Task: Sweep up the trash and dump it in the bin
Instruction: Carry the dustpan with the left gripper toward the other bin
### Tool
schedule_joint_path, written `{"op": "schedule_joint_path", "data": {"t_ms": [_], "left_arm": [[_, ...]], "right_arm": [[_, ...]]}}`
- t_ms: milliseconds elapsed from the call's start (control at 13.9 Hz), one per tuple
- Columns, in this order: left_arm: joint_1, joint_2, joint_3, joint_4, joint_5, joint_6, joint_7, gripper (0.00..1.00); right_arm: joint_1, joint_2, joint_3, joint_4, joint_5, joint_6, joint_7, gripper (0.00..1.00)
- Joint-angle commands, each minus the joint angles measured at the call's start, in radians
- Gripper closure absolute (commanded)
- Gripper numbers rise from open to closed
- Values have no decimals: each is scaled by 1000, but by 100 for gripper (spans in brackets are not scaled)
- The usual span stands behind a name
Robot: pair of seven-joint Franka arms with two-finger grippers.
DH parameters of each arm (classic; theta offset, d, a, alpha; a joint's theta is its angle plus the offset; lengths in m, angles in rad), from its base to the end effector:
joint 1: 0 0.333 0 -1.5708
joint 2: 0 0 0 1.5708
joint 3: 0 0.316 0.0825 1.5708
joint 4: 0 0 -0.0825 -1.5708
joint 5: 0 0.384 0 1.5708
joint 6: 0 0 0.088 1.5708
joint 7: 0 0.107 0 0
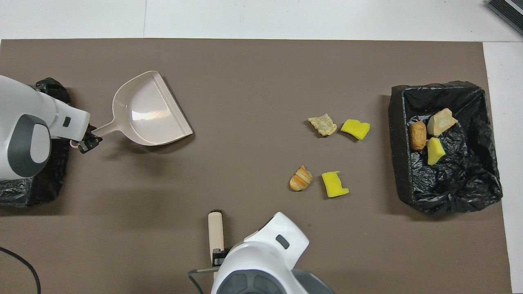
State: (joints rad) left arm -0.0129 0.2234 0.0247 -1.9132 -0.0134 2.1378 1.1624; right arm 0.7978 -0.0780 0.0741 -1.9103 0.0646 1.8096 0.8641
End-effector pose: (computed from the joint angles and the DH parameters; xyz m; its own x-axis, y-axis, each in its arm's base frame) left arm 0.6069 0.0060 0.3798 0.4139 -0.9103 0.0059 -0.9103 -0.4139 0.0012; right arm 0.3397 0.4141 0.5259 0.9983 -0.0079 -0.0582 -0.0090 -0.9998 -0.0190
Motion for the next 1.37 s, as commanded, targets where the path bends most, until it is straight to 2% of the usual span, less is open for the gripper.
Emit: {"op": "schedule_joint_path", "data": {"t_ms": [0,217,433,650,866,1011,1083,1300], "left_arm": [[13,-9,-9,10,13,-42,179,100],[7,-38,-9,-42,75,-45,272,100],[5,-47,-9,-63,102,-39,315,100],[10,-62,-9,-89,139,-30,321,100],[10,-61,-11,-89,138,-22,319,100],[10,-61,-11,-87,138,-19,319,100],[10,-61,-11,-89,138,-15,319,100],[7,-61,-9,-87,139,-15,319,100]], "right_arm": [[46,-13,-8,-76,72,66,22,0],[154,85,-8,-121,75,221,125,3],[219,162,-8,-142,75,318,168,5],[265,158,-8,-271,75,479,202,7],[311,178,-8,-308,87,543,204,9],[317,188,-8,-309,87,577,226,15],[317,188,-8,-306,87,580,227,22],[316,192,-10,-306,86,580,227,87]]}}
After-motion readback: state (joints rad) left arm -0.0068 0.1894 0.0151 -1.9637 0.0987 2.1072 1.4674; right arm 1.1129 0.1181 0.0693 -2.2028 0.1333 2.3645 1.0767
